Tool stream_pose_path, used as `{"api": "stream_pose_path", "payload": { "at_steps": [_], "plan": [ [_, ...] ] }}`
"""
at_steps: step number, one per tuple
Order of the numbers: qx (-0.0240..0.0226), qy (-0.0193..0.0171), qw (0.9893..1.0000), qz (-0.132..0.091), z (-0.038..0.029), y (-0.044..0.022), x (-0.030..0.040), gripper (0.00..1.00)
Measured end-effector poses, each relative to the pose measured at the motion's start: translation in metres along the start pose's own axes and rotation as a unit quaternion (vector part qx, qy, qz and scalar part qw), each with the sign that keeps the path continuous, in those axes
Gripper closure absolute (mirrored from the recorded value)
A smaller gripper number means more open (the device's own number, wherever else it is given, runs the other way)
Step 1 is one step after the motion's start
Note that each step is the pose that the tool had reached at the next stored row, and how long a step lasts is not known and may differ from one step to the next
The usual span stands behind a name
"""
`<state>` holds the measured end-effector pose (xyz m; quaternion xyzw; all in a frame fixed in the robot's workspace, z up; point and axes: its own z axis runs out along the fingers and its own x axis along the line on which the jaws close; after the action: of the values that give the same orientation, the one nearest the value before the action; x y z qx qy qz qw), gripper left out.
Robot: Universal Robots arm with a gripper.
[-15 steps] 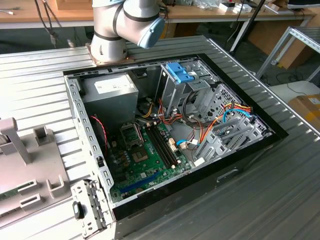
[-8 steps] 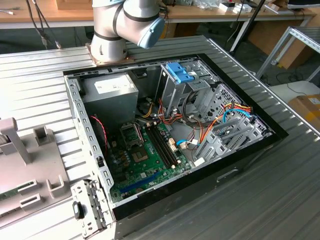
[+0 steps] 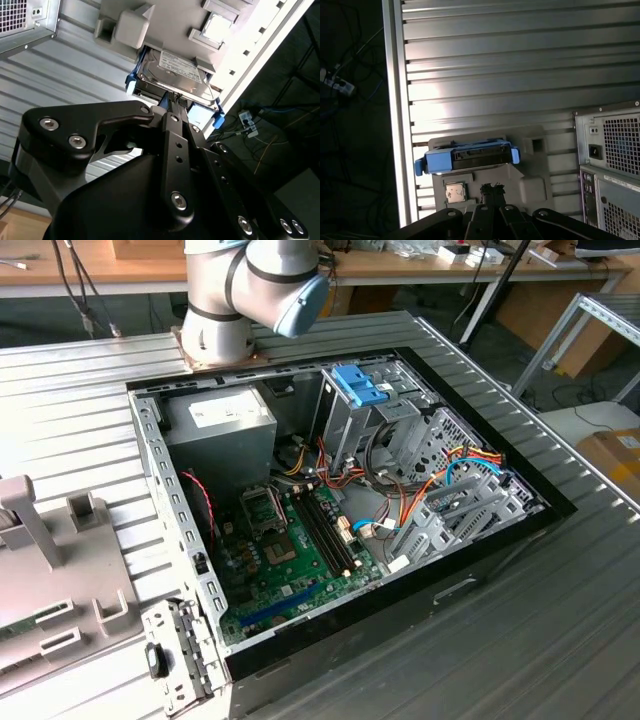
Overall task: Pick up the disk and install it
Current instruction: 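Reach for the disk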
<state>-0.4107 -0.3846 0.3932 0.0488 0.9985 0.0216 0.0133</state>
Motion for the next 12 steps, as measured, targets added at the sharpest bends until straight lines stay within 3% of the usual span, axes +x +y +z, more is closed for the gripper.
{"api": "stream_pose_path", "payload": {
  "at_steps": [3,7,10,12],
  "plan": [
    [0.0,0.0,1.0,0.0,0.0003,0.007,0.0018,0.89],
    [0.0,0.0,1.0,0.0,0.0009,0.0224,0.0059,0.89],
    [0.0,0.0,1.0,0.0,0.0009,0.0226,0.006,0.89],
    [0.0,0.0,1.0,0.0,0.0008,0.0223,0.0098,0.89]
  ]
}}
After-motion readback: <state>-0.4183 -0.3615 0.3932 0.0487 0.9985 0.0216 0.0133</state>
